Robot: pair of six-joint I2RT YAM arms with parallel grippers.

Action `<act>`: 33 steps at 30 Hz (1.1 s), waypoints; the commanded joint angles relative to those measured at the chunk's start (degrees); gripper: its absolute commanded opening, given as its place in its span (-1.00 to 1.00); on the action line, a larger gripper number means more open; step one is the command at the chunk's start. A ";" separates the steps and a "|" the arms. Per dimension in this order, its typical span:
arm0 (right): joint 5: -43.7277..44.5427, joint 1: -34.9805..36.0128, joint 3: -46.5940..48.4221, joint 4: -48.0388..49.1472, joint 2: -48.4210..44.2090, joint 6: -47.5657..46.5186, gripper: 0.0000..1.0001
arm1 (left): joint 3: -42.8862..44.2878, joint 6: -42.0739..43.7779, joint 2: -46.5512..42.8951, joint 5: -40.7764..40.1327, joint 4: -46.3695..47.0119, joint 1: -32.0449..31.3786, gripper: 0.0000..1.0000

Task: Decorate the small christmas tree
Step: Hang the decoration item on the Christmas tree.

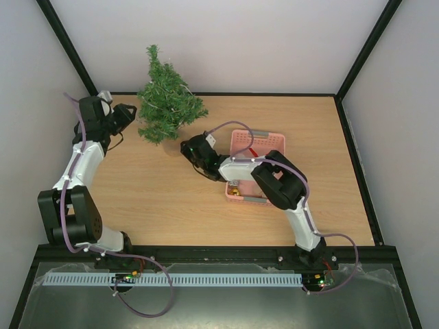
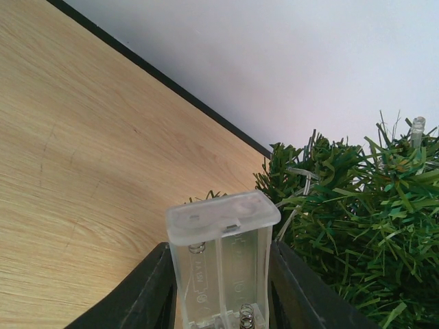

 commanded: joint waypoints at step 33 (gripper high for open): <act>0.87 -4.60 12.65 -9.47 11.32 -19.93 -0.63 | -0.22 1.14 -0.34 3.20 -0.12 0.96 -0.32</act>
